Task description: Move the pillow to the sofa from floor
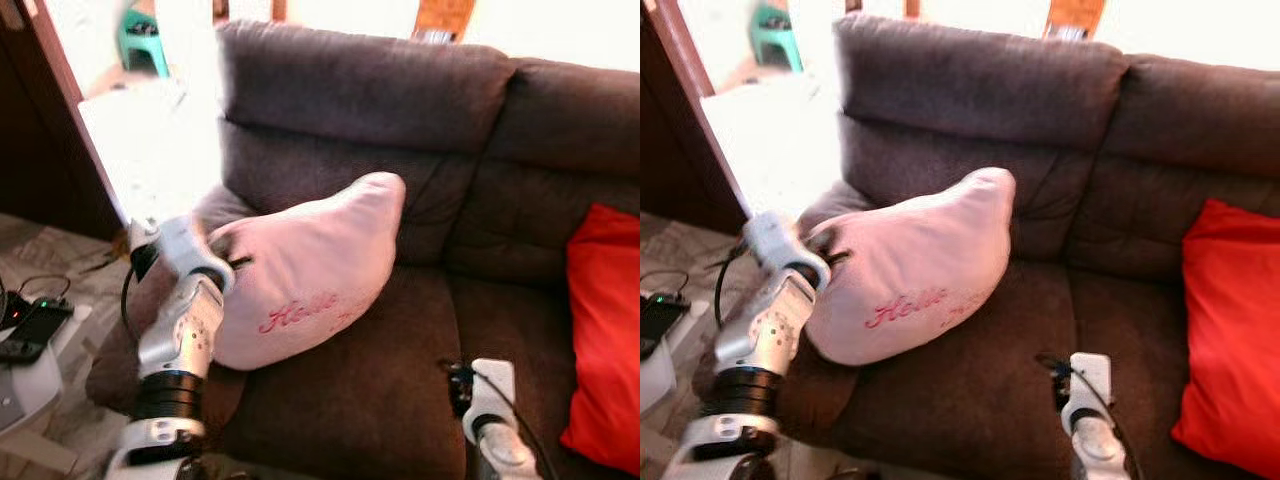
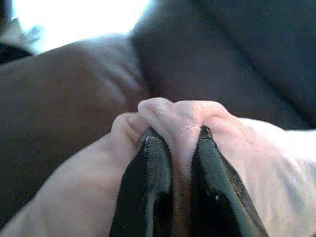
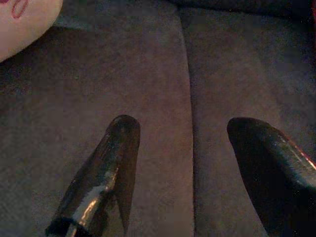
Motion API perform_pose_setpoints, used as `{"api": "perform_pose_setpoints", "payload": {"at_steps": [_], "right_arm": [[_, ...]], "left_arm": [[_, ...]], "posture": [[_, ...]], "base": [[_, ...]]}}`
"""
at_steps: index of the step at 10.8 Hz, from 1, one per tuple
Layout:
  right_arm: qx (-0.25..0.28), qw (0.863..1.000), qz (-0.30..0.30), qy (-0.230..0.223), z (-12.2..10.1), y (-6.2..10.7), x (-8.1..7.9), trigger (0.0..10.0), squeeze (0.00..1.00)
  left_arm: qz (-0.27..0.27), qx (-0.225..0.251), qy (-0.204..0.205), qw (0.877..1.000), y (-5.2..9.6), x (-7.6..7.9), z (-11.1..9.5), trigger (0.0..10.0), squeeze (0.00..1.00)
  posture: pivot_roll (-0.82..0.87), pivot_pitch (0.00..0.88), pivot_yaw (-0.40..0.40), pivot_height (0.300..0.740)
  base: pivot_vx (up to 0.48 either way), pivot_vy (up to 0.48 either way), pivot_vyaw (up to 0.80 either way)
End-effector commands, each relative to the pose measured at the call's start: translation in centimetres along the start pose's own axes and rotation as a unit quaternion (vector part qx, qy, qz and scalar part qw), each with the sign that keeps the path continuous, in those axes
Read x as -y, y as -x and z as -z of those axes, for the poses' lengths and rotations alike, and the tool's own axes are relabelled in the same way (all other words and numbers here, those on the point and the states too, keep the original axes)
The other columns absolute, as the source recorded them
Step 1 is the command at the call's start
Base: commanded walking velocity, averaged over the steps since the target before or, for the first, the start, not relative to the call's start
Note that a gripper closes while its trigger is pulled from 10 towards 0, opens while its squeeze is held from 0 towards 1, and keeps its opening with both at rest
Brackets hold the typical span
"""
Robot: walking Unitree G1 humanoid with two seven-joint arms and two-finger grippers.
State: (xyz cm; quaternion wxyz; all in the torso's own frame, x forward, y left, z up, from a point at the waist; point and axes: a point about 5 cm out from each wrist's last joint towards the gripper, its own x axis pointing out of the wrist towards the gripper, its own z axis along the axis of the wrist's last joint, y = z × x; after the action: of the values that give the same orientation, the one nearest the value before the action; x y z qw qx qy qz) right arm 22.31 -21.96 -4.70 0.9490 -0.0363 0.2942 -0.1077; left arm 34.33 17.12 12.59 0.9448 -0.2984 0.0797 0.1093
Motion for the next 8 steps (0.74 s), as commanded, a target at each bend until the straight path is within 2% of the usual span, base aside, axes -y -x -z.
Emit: {"api": "perform_pose_setpoints", "payload": {"at_steps": [1,4,5,6,7,8], "right_arm": [[0.015,1.0,0.0,-0.001,-0.5,-0.1,-0.1,10.0,0.0],[0.026,1.0,-0.011,-0.005,-1.0,-0.2,-1.0,10.0,0.0],[0.025,1.0,-0.011,-0.006,-0.9,-0.1,-1.0,10.0,0.0],[0.025,1.0,-0.013,-0.008,-0.8,-0.1,-1.1,10.0,0.0],[0.026,0.999,-0.016,-0.01,-0.8,0.0,-1.1,10.0,0.0],[0.027,0.999,-0.019,-0.014,-0.7,0.0,-1.2,10.0,0.0]], "left_arm": [[-0.083,-0.009,0.05,0.995,0.0,-1.9,0.8,10.0,0.0],[-0.147,0.034,0.124,0.981,1.3,-3.8,-0.1,10.0,0.0],[-0.155,0.034,0.134,0.978,1.9,-4.8,-0.1,10.0,0.0],[-0.176,0.054,0.168,0.968,2.7,-6.4,-0.5,10.0,0.0],[-0.182,0.055,0.187,0.964,3.0,-7.4,-0.4,10.0,0.0],[-0.102,0.028,0.125,0.987,2.9,-7.3,0.1,10.0,0.0]], "posture": [[0.07,0.021,-0.078,0.74],[0.08,0.034,-0.079,0.74],[0.09,0.035,-0.079,0.74],[0.09,0.036,-0.078,0.74],[0.09,0.039,-0.081,0.74],[0.09,0.039,-0.08,0.74]], "base": [[0.0,0.0,0.0],[0.0,0.0,0.0],[0.0,0.0,0.0],[0.0,0.0,0.0],[0.0,0.0,0.0],[0.0,0.0,0.0]]}}
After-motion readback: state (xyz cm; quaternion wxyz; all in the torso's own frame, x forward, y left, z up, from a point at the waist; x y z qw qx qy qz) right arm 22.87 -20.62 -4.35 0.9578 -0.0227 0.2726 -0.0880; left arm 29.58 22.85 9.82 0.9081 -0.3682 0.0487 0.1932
